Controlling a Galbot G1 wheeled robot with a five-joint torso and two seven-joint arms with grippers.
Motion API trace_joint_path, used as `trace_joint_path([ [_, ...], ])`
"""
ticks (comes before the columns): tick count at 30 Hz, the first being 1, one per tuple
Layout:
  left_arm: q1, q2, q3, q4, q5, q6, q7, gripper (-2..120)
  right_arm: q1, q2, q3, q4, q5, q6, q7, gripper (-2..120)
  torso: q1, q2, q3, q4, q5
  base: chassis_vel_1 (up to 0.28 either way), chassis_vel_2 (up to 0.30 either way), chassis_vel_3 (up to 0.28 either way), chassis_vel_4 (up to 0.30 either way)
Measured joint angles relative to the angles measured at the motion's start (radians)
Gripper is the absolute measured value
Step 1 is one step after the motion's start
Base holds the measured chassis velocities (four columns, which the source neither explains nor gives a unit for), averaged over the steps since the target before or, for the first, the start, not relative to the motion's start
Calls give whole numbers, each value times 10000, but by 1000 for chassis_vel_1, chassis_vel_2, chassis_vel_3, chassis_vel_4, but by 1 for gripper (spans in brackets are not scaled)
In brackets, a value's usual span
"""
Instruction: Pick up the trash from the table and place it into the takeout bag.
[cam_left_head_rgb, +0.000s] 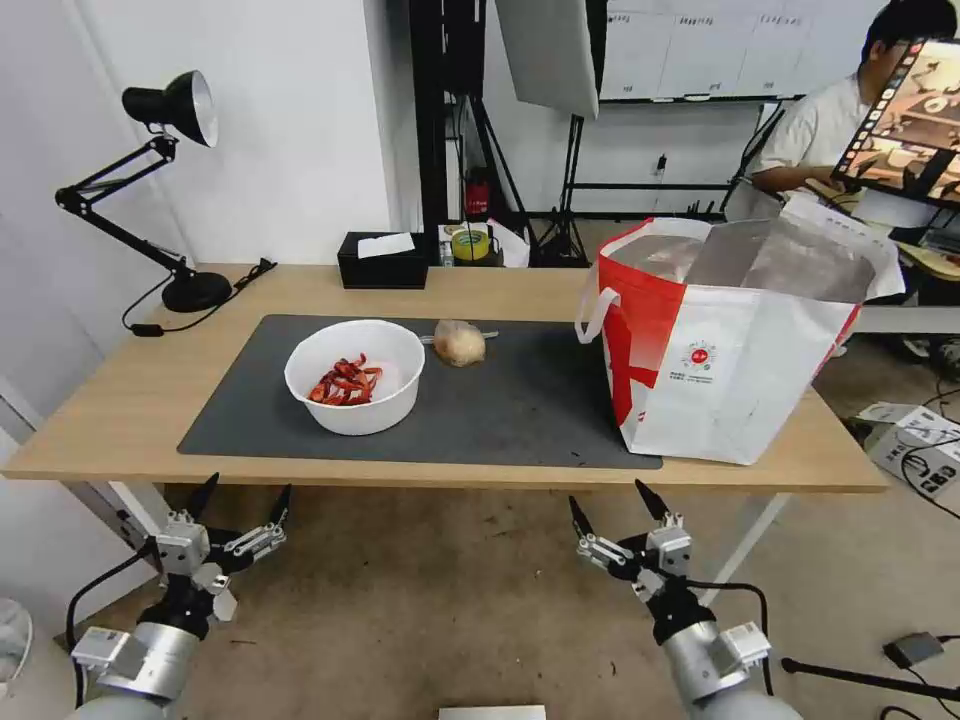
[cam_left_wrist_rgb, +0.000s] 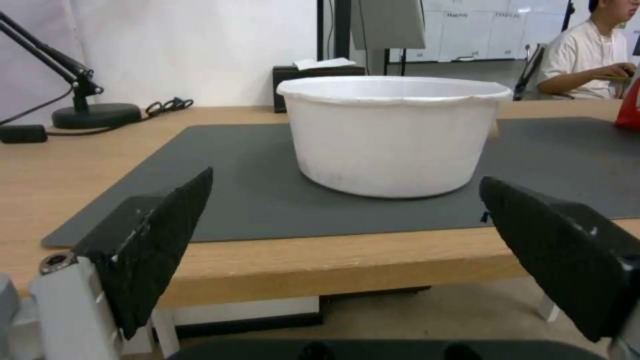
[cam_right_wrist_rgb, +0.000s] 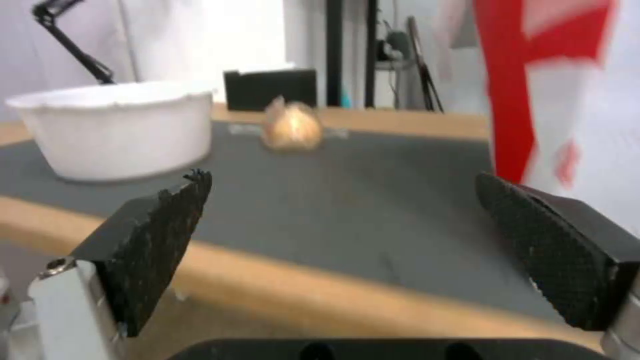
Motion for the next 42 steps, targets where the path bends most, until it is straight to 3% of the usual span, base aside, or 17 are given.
trace_joint_path([
  [9,148,-74,-173,-80,46,-13,28,100,3308,-1456,-1283,-59,1638,-1266,296,100,1,0,1,-1,1,0,0,0,0],
  [17,116,-113,-242,-72,46,-11,46,100,6612,-1855,-3218,-1227,2858,-1682,677,100,2,0,1,0,-3,0,0,0,0],
  [19,87,-171,-235,-27,46,7,41,100,7956,-1609,-4163,-1978,3409,-1829,897,100,2,0,1,-3,0,0,0,0,0],
  [24,61,-224,-207,23,59,19,45,100,9327,-1117,-4998,-2858,3907,-1912,1119,100,2,-1,2,0,-5,0,0,0,0],
  [27,40,-256,-199,74,78,31,41,100,11056,66,-6045,-4299,4911,-2468,1581,100,2,-1,1,2,-4,0,0,0,0],
  [35,37,-297,-195,120,91,38,36,100,12121,1425,-6825,-5972,5240,-3155,2167,100,2,-1,1,1,-3,0,0,0,0],
  [38,35,-297,-195,123,96,39,40,100,12620,2114,-7060,-7119,5335,-3382,2161,100,1,-1,1,1,-3,0,0,0,0],
  [42,41,-297,-219,120,97,39,39,100,12913,2488,-7163,-7837,5300,-3499,2112,100,1,-1,0,0,-4,0,0,0,0],
])
